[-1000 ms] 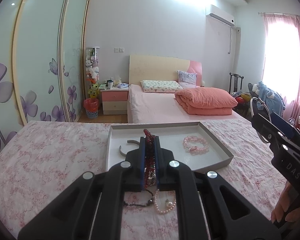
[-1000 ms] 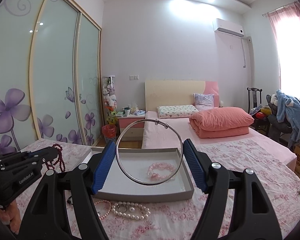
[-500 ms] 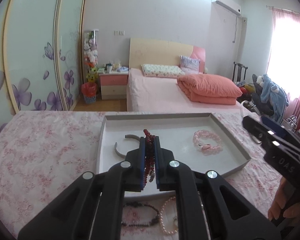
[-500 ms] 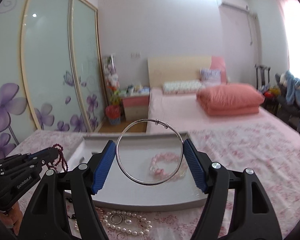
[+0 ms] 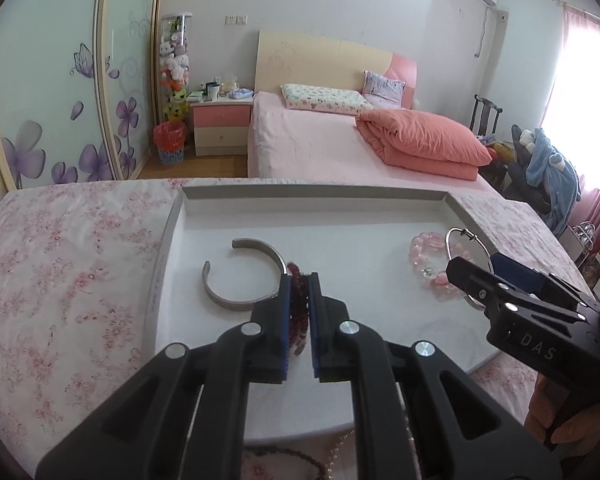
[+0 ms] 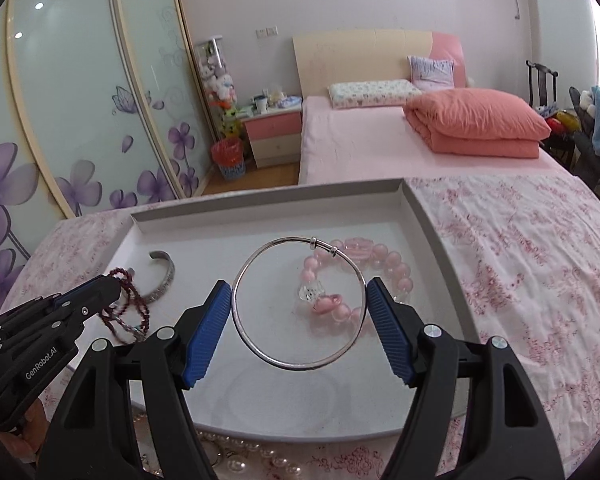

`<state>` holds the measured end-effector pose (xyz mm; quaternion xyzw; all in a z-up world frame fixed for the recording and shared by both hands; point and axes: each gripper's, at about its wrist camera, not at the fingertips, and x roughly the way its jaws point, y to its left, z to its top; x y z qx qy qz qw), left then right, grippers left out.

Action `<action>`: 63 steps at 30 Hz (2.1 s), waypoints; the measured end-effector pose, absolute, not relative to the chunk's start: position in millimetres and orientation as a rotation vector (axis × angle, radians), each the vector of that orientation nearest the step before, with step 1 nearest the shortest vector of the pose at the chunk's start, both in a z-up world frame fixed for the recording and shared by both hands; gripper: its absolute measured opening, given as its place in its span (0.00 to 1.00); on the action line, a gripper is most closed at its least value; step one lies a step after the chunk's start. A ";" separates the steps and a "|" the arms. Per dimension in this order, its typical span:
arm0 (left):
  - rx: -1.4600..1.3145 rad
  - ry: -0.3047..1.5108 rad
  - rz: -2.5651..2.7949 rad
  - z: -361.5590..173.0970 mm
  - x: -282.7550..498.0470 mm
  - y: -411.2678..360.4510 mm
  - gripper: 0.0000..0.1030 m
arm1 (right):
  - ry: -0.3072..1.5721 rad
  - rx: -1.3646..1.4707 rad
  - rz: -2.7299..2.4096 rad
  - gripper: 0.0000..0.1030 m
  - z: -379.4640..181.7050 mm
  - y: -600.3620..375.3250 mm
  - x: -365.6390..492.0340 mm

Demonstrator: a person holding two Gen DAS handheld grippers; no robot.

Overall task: Organize jewelry
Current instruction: 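Release the silver bangle into the tray with the right tool while the left tool releases the strand, then withdraw both tools from the tray and move the right tool toward the pearl necklace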

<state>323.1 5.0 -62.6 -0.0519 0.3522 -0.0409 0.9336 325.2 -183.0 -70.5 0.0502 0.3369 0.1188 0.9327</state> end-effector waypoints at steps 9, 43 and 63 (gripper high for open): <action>-0.156 0.723 -0.057 -59.2 327.6 17.9 0.26 | 0.718 0.120 0.243 0.72 -72.2 -188.6 329.8; -0.093 0.821 0.039 -73.8 206.7 67.5 0.60 | 0.876 -0.030 0.268 0.25 -104.3 -187.1 256.0; -0.020 0.871 0.007 -87.6 211.2 41.2 0.68 | 0.878 -0.025 0.142 0.12 -105.6 -226.6 254.7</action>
